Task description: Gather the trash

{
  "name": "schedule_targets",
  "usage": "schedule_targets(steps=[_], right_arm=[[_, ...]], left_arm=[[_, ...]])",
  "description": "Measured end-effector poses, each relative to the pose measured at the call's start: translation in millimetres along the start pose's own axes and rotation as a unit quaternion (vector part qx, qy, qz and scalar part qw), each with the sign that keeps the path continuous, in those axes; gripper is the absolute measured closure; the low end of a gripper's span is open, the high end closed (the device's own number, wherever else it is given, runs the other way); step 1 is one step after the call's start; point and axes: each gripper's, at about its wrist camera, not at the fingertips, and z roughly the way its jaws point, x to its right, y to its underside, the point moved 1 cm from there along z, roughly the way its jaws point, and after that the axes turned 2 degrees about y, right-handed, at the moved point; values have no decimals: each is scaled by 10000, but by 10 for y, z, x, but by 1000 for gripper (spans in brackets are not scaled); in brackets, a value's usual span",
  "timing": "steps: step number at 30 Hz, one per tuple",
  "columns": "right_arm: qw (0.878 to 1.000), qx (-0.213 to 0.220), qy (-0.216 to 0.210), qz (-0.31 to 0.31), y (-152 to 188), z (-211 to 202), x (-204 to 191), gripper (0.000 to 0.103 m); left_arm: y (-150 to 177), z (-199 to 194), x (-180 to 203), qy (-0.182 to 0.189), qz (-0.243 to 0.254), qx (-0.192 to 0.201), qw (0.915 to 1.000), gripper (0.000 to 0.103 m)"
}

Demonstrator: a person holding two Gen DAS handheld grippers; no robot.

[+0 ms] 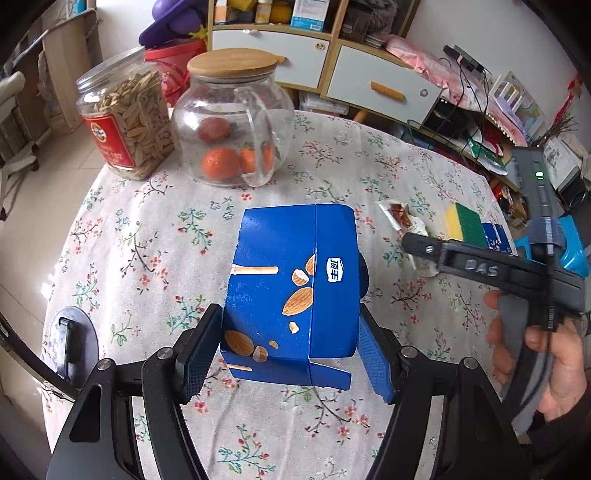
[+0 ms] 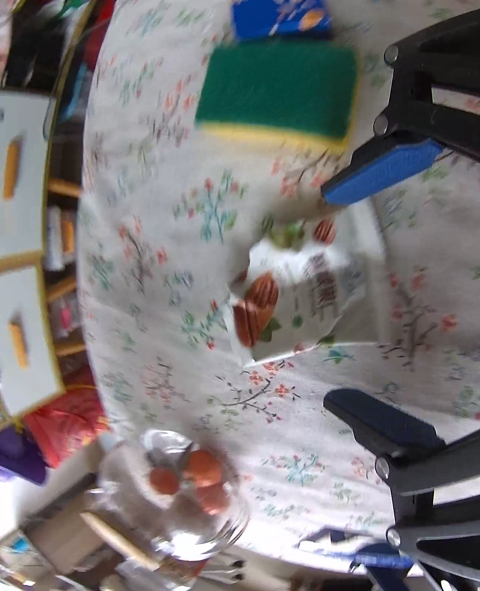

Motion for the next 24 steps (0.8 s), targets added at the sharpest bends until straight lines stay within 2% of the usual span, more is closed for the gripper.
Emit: schedule_targets(steps=[5, 7, 9, 10, 12, 14, 16, 19, 24], right_arm=[[9974, -240, 618, -298, -48, 347, -133, 12], [9974, -246, 625, -262, -45, 393, -126, 12], [9980, -157, 591, -174, -32, 367, -99, 20], [9982, -141, 564, -151, -25, 348, -82, 32], [9992, -146, 362, -68, -2, 273, -29, 40], [9998, -110, 148, 34, 14, 163, 32, 62], [9999, -72, -37, 135, 40, 17, 94, 73], [10000, 13, 6, 94, 114, -169, 149, 79], [9996, 203, -78, 197, 336, -561, 303, 80]], left_arm=[[-39, 34, -79, 16, -74, -29, 10000, 31], [-43, 49, -73, 24, -60, -42, 10000, 31], [-37, 54, -51, 20, -41, -48, 10000, 31], [-36, 55, -35, 24, -26, -49, 10000, 31], [-30, 46, -2, 35, -8, -41, 10000, 31], [-18, 27, 41, 50, 22, -19, 10000, 31], [0, 1, 92, 69, 56, 2, 10000, 31], [37, -47, 179, 97, 108, 33, 9999, 31], [111, -126, 369, 164, 257, 86, 9995, 31]])
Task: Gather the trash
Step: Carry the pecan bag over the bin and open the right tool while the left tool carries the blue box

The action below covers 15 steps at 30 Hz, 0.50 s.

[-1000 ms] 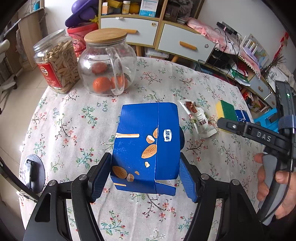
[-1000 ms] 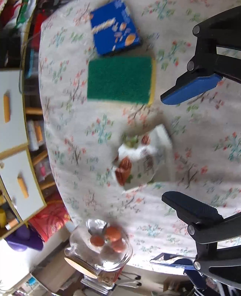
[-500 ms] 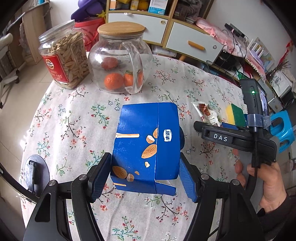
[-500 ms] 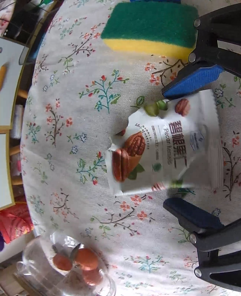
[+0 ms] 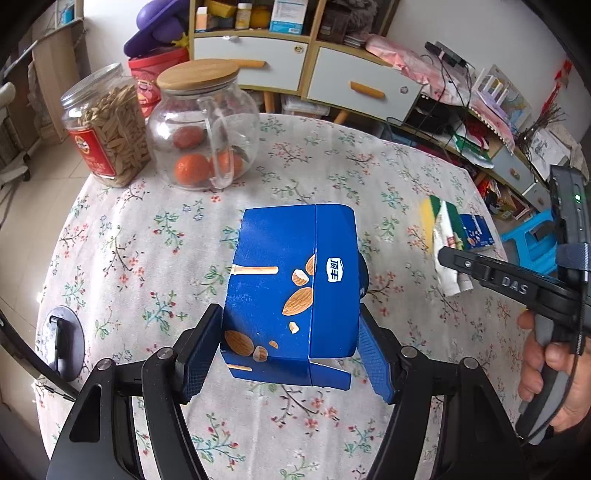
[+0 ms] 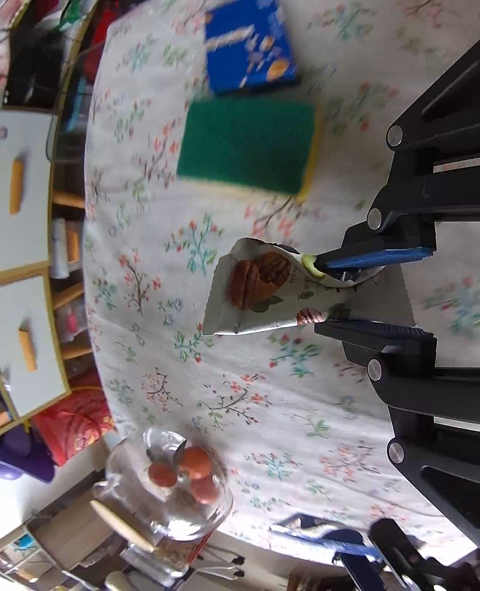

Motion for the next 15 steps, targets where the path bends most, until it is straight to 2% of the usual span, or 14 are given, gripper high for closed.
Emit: schedule_targets(steps=[7, 15], right_arm=[[9990, 147, 14, 426, 276, -511, 479, 80], [9937, 207, 260, 1074, 585, -936, 1221, 79]], left_arm=[[63, -48, 397, 126, 318, 41, 9994, 31], [165, 34, 1122, 305, 889, -1, 9956, 31]])
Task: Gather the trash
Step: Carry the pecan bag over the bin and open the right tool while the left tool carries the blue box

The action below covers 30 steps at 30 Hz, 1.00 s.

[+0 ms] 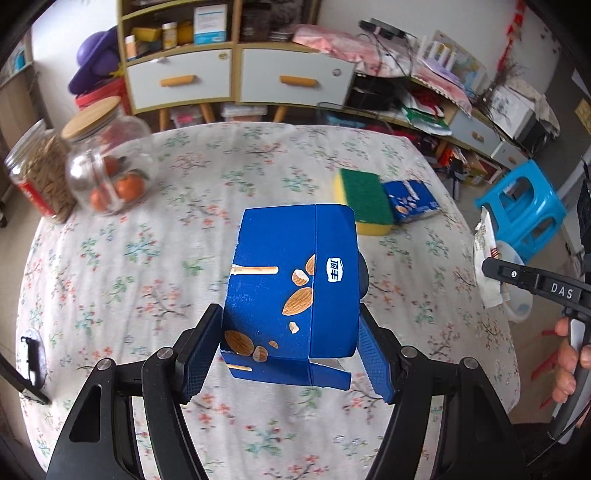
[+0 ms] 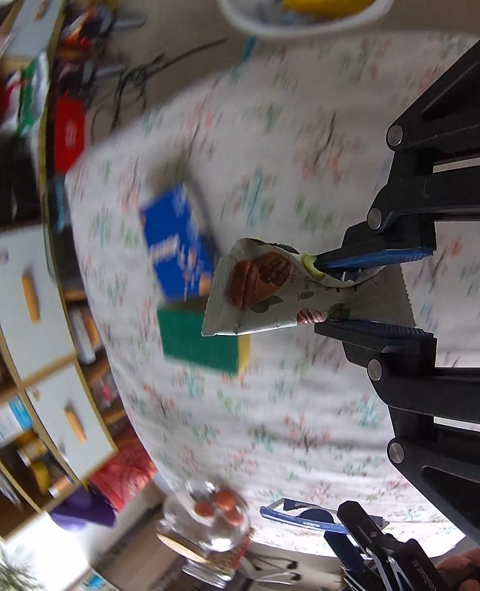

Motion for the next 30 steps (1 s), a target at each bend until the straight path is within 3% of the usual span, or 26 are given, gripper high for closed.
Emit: schedule_targets(steps=[11, 19, 25, 27, 29, 30], right_arm=[[9926, 28, 464, 1122, 88, -356, 1381, 77], [9751, 110, 906, 2021, 204, -528, 2352, 74], [9646, 322, 932, 2446, 285, -611, 2827, 69], [9630, 375, 890, 2514, 299, -612, 2917, 60], [9614, 405, 789, 2605, 322, -618, 2976, 38], [9606, 396, 740, 2652, 331, -618, 3000, 34]], left_arm=[[-22, 193, 709, 217, 531, -51, 9983, 31], [37, 304, 1189, 354, 965, -130, 9946, 31], [21, 436, 1580, 339, 1370, -234, 9897, 31], [-25, 505, 1762, 434, 1424, -277, 9885, 31], [-60, 563, 1937, 482, 1538, -290, 9865, 31], [-72, 590, 2033, 496, 1603, -293, 9854, 31]])
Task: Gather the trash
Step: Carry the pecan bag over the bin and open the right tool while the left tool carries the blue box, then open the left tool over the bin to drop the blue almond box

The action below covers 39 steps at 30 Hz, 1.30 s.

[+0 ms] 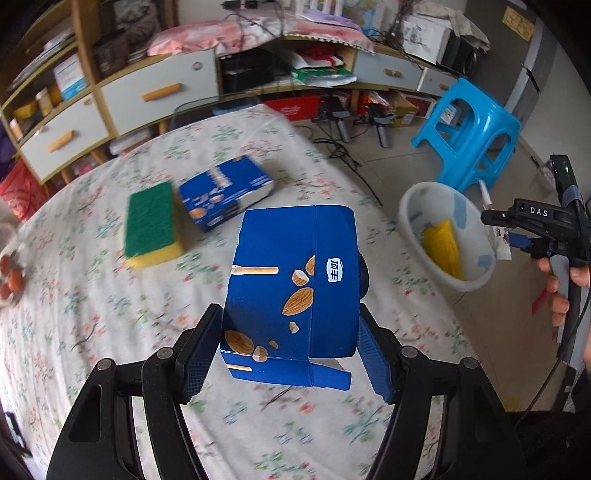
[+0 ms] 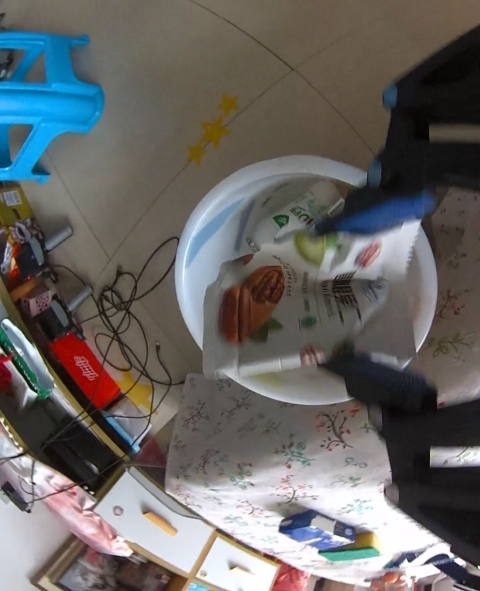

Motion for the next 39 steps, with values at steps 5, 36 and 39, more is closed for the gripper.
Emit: schedule_targets(steps=[5, 36, 39], right_arm=[[9997, 15, -195, 116, -42, -58, 88, 29], [9981, 74, 551, 265, -42, -518, 640, 24], [9984, 66, 522, 184, -23, -525, 557, 24]], left_arm=[[-243, 223, 483, 211, 264, -69, 9994, 31], [-579, 769, 1396, 597, 752, 12, 9954, 2], [-512, 701, 1232, 516, 716, -20, 9961, 2]])
